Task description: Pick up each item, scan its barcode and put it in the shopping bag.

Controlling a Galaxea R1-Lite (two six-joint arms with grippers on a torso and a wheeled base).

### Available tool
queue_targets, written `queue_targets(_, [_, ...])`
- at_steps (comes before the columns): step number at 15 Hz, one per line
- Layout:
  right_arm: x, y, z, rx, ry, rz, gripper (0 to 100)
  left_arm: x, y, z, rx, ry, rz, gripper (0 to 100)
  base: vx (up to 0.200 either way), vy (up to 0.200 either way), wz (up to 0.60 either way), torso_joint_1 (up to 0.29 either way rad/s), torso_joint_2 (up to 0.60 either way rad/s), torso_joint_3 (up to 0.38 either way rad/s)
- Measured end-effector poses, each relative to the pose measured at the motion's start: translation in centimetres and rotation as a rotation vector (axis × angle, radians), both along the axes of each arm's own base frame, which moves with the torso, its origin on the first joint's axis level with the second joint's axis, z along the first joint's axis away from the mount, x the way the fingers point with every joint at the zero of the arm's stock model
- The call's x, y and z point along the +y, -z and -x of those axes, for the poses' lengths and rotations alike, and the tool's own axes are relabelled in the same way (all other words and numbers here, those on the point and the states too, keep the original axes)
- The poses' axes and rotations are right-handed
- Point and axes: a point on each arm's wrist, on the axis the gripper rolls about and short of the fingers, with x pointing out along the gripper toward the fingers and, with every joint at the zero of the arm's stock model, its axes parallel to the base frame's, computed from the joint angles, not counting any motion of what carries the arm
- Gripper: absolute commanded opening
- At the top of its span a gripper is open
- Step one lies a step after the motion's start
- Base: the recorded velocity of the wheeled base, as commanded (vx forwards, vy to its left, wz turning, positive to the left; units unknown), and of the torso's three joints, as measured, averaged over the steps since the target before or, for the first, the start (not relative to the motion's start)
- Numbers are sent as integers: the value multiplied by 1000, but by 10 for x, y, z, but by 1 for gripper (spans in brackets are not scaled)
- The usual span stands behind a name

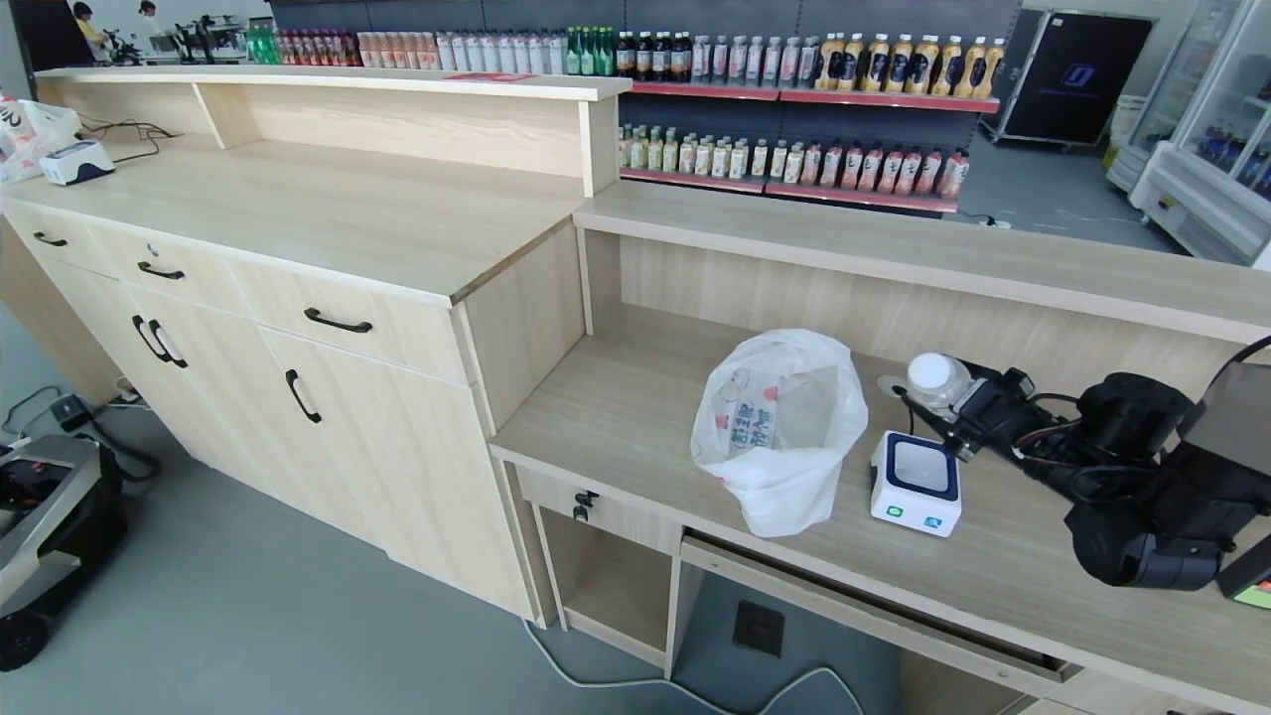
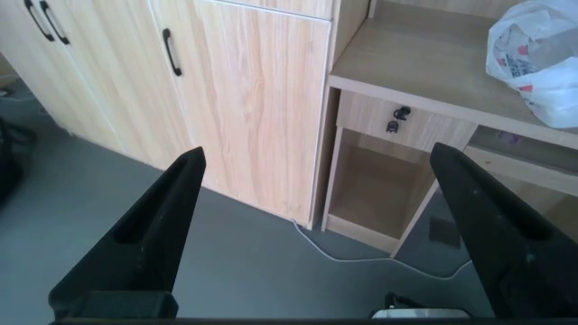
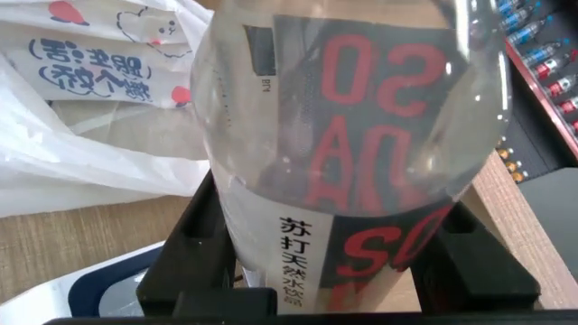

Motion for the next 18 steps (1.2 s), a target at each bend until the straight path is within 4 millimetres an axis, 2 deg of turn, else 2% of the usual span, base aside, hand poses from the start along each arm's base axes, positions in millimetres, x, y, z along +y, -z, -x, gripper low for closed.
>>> queue_targets(3, [-5, 9, -4, 24, -8, -18, 0, 0, 0, 0, 0, 0, 0, 100, 0, 0, 0, 0, 0, 0])
queue_targets(8, [-6, 12, -23, -9, -40, -30, 0, 0, 0, 0, 0, 0, 0, 100, 0, 0, 0, 0, 0, 0])
queue_targets(14, [-6, 31, -27, 30, -72, -29, 0, 0, 0, 0, 0, 0, 0, 100, 0, 0, 0, 0, 0, 0])
queue_targets(18, [-5, 37, -31, 33, -77, -30, 0, 0, 0, 0, 0, 0, -1, 100, 0, 0, 0, 0, 0, 0])
